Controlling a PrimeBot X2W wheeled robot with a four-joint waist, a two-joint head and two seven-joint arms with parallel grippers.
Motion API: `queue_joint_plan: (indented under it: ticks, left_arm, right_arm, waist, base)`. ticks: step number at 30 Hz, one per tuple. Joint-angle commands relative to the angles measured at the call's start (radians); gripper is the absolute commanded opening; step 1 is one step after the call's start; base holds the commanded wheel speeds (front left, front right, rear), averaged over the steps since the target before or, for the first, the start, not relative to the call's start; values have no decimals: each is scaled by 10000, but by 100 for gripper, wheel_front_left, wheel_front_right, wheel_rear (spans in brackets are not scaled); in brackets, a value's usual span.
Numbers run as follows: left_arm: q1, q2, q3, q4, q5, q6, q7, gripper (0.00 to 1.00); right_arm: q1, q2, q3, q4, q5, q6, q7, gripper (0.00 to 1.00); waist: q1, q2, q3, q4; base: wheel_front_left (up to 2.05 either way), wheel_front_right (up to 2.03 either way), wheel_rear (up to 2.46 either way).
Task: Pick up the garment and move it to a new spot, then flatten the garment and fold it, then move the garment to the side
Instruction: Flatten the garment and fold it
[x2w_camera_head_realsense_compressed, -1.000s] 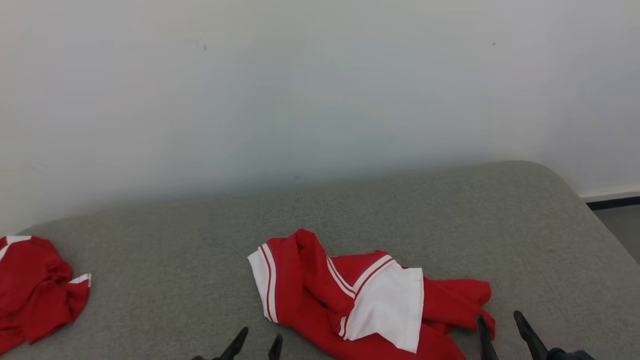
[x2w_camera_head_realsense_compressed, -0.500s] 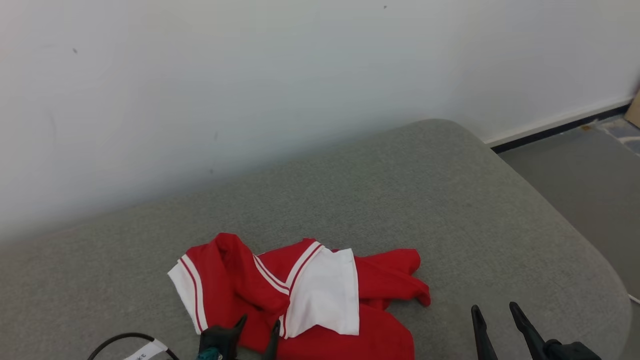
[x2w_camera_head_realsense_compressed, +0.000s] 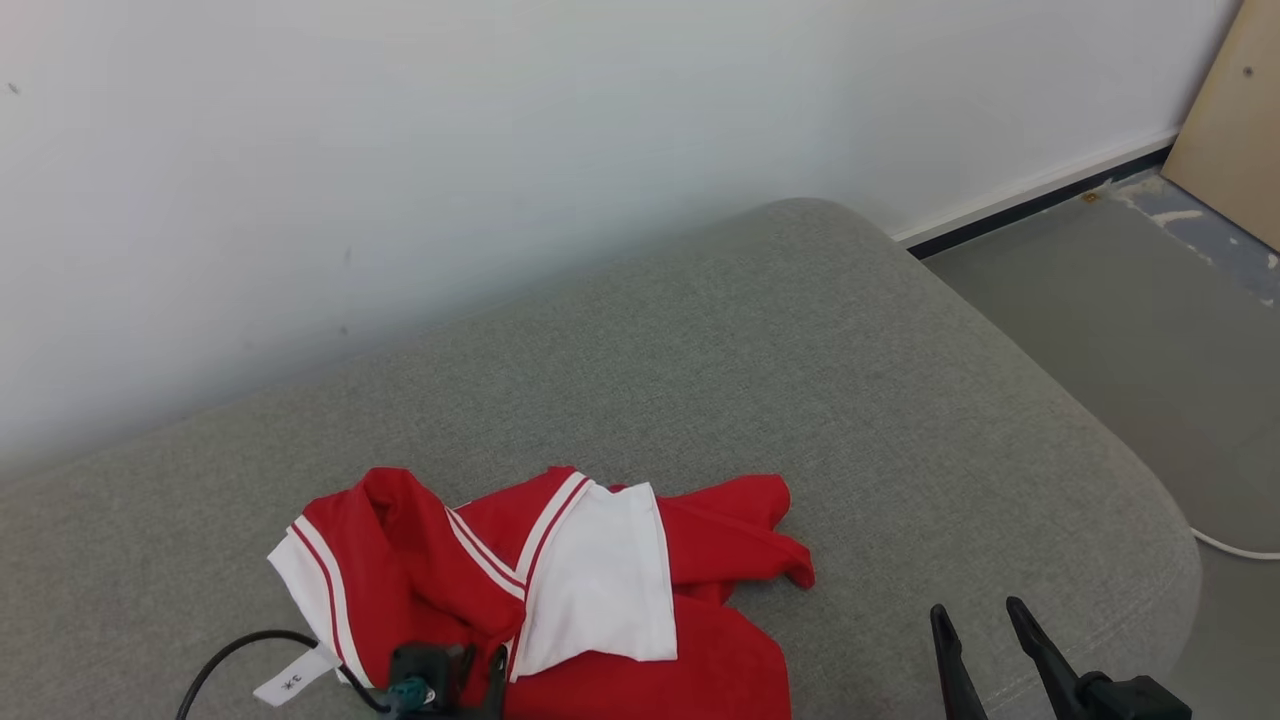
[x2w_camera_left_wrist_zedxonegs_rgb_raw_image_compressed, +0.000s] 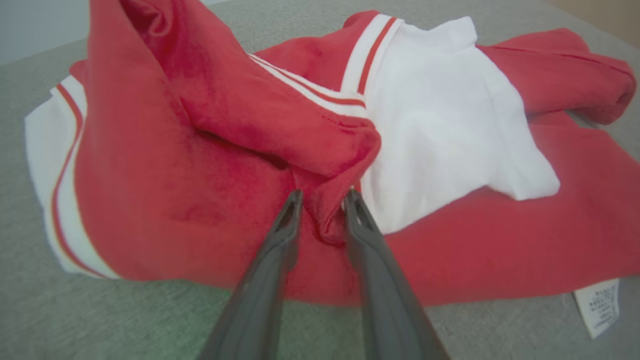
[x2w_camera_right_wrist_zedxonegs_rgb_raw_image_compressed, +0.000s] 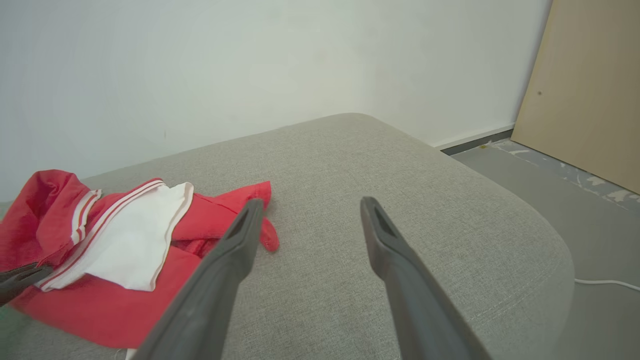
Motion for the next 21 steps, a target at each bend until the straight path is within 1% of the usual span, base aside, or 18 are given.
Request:
queue_joint_plan:
  ticks: [1, 2, 3, 8, 12, 16, 19, 21]
  left_arm:
    - [-171, -8, -29, 74, -33, 7, 49, 37]
    - [-205, -14, -60, 108, -39, -32, 83, 22]
    - [-254, -25, -102, 109, -45, -121, 93, 0]
    - [-831, -115, -235, -181, -89, -386, -135, 0]
    - [-1695, -204, -414, -745, -28, -455, -271, 0]
    - [-2887, -222, -485, -1246, 7, -581, -267, 0]
    - [-3785, -214, -421, -1393, 19, -653, -253, 0]
    - [-4667, -165, -413, -1417, 71, -788, -201, 0]
  right_arm:
    - [-40, -3, 25, -3, 58, 35, -2, 100]
    - [-47, -1, 34, -8, 55, 35, 11, 100]
    - [-54, -1, 53, -13, 48, 35, 26, 100]
    - [-62, 0, 26, -48, 3, 35, 71, 100]
    - [-101, -1, 69, -49, 25, 35, 94, 100]
    - [-213, 0, 184, 2, 95, 35, 86, 100]
    - [-249, -4, 215, 59, 132, 35, 12, 100]
    - [-223, -1, 236, 134, 228, 35, -67, 100]
  waist:
    - [-1, 0, -18, 28]
    - [-1, 0, -25, 41]
    - [-1, 0, -34, 50]
    - [-1, 0, -87, 122]
    - [-1, 0, -137, 122]
    - [-1, 0, -150, 3]
    - [-1, 0, -128, -150]
    - [-1, 0, -72, -258]
  base:
    - [0, 0, 0]
    - [0, 0, 0]
    - [0, 0, 0]
    - [0, 0, 0]
    - [0, 0, 0]
    - [0, 0, 0]
    - [0, 0, 0]
    - [0, 0, 0]
